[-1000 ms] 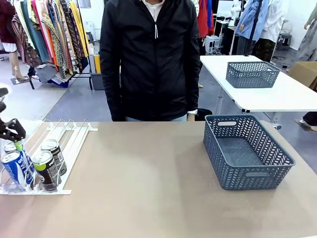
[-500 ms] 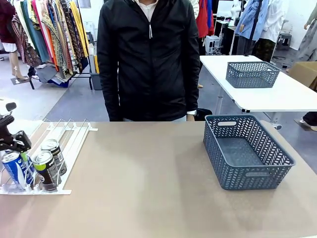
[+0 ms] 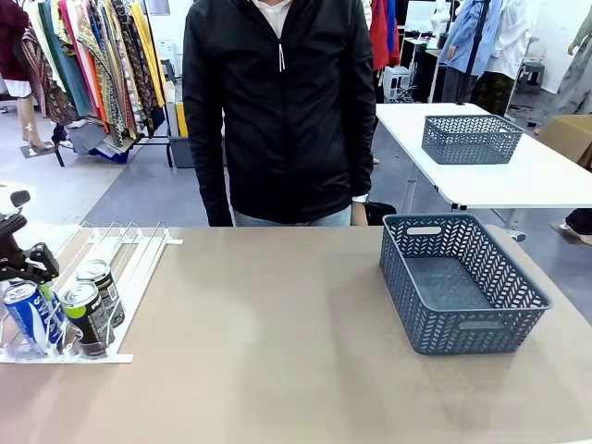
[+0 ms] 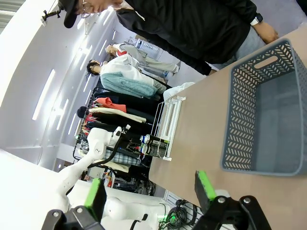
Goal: Retrieve and store the cans from the dispenser.
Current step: Pick up one can from the Automatic Can Dispenser and place it in the middle of the table.
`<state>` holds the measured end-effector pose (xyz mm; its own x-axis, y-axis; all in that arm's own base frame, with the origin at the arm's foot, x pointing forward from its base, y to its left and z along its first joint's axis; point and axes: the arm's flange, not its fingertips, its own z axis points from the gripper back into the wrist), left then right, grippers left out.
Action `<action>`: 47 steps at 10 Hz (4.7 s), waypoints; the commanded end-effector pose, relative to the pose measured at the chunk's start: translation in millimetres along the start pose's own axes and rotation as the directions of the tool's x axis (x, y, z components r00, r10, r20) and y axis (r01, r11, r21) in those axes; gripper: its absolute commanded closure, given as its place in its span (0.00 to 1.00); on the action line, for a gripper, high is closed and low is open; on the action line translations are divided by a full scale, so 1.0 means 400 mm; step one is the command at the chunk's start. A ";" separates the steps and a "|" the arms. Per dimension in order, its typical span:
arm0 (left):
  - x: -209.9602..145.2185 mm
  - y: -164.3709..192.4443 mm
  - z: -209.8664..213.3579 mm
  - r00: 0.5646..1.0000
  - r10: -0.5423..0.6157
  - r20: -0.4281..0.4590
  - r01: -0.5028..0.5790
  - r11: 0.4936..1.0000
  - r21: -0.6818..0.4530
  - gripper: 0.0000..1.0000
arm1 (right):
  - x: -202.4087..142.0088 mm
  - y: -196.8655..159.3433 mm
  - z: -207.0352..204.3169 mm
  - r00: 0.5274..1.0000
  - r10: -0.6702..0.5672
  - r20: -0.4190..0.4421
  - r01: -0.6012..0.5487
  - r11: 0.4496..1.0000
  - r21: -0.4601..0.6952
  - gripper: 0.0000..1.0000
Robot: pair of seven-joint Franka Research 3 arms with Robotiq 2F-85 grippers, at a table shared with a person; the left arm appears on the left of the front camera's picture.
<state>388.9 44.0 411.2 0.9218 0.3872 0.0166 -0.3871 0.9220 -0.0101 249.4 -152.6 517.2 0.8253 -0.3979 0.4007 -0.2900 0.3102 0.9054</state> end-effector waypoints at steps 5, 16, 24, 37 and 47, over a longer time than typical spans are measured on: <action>0.003 -0.008 -0.010 1.000 -0.004 -0.008 0.004 0.999 -0.041 1.00 | 0.006 0.002 -0.005 0.999 0.027 0.018 -0.027 0.999 0.024 0.00; -0.230 0.041 0.514 0.967 -0.212 0.139 0.229 0.967 -0.115 1.00 | 0.006 0.002 -0.005 0.999 0.027 0.018 -0.027 0.999 0.024 0.00; -0.294 0.077 0.570 0.954 -0.235 0.186 0.258 0.959 -0.113 1.00 | 0.006 0.002 -0.005 0.999 0.027 0.018 -0.027 0.999 0.024 0.00; -0.402 -1.124 0.014 0.698 -0.716 -0.002 0.715 0.697 0.061 1.00 | 0.006 0.002 -0.005 0.999 0.027 0.018 -0.027 0.999 0.024 0.00; -0.418 -1.083 0.083 0.673 -0.739 0.038 0.739 0.674 0.017 0.00 | 0.006 0.002 -0.005 0.999 0.027 0.018 -0.027 0.999 0.024 0.00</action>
<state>407.7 -436.4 435.3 0.9119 -0.4088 0.0366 0.4069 0.9121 0.0506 249.4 -152.6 516.6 0.8250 -0.3976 0.4015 -0.2904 0.3112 0.9049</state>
